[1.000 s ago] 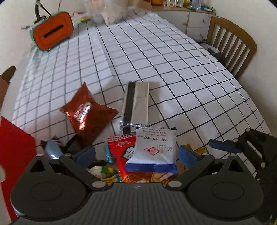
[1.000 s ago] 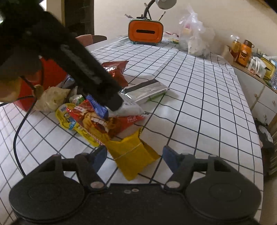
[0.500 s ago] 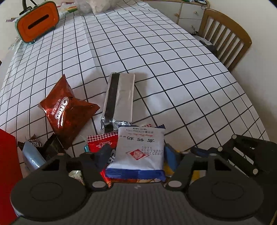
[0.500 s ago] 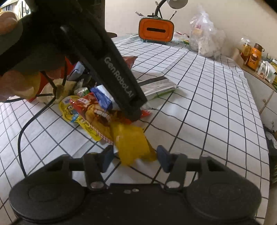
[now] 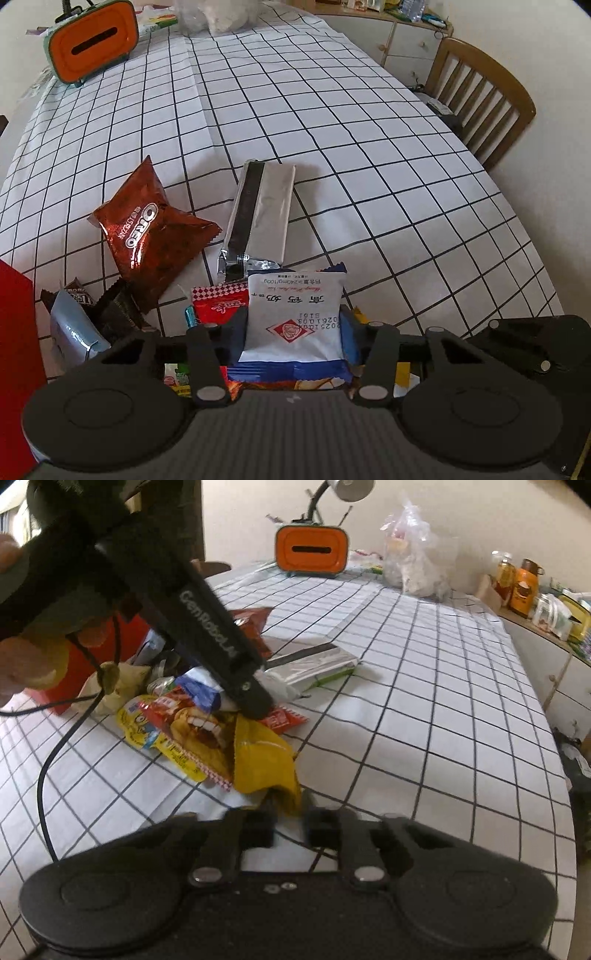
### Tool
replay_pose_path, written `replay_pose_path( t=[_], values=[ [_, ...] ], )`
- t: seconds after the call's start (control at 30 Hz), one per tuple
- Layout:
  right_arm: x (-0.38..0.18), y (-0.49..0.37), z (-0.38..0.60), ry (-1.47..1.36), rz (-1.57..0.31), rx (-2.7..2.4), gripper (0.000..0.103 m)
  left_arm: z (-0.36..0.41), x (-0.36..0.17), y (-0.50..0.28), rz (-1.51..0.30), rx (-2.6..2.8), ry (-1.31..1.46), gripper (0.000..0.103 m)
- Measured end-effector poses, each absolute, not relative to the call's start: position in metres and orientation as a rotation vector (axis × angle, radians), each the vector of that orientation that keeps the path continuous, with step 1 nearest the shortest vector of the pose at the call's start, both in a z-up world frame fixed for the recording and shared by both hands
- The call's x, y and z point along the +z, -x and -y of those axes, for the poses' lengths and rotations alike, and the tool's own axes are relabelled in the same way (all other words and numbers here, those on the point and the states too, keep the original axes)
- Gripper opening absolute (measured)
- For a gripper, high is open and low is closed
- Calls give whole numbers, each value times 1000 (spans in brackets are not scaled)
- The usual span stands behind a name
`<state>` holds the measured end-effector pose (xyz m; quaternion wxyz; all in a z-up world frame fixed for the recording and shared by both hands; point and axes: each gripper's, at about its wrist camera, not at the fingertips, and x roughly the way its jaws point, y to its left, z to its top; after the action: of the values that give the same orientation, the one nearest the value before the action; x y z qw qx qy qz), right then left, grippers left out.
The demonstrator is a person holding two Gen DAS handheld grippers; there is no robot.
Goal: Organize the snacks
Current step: 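Grasp the white milk-candy packet with the left gripper while the right gripper grasps the yellow packet, then carry the white packet with the left gripper into the box while the right gripper carries the yellow packet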
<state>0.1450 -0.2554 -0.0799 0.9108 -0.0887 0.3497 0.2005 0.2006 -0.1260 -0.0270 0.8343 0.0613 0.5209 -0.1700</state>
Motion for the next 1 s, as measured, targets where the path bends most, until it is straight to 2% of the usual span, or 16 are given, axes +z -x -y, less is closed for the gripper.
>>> replay_pose_path(
  t=[0.13, 0.17, 0.2, 0.23, 0.3, 0.33, 0.37, 0.53, 0.6, 0.67, 0.8, 0.93, 1.0],
  values=[
    [-81, -139, 254, 210, -716, 434, 5, 123, -26, -197, -1092, -352, -125, 49],
    [-81, -137, 253, 224, -717, 434, 10, 122, -26, -197, -1090, -351, -124, 49],
    [-80, -135, 252, 232, -718, 431, 18, 122, -25, -196, -1089, -351, -122, 49],
    [-79, -133, 252, 232, -714, 430, 32, 121, -24, -195, -1089, -352, -121, 49],
    [-75, -130, 254, 225, -696, 432, 46, 120, -23, -194, -1086, -353, -119, 49],
    [-74, -128, 254, 214, -688, 433, 64, 120, -23, -194, -1085, -352, -119, 49],
    [-72, -127, 255, 198, -674, 432, 78, 119, -23, -193, -1085, -352, -118, 49],
    [-62, -135, 253, 122, -662, 435, 72, 117, -20, -191, -1076, -349, -116, 49],
    [-63, -142, 252, 98, -679, 436, 67, 115, -19, -191, -1072, -347, -113, 49],
    [-66, -148, 251, 77, -694, 434, 57, 114, -18, -191, -1070, -343, -111, 49],
    [-71, -155, 254, 13, -724, 457, 49, 113, -18, -190, -1068, -345, -112, 49],
    [-74, -155, 255, -21, -740, 468, 37, 114, -19, -189, -1068, -352, -110, 49],
    [-73, -153, 257, -36, -736, 470, 35, 114, -20, -188, -1067, -351, -111, 49]
  ],
)
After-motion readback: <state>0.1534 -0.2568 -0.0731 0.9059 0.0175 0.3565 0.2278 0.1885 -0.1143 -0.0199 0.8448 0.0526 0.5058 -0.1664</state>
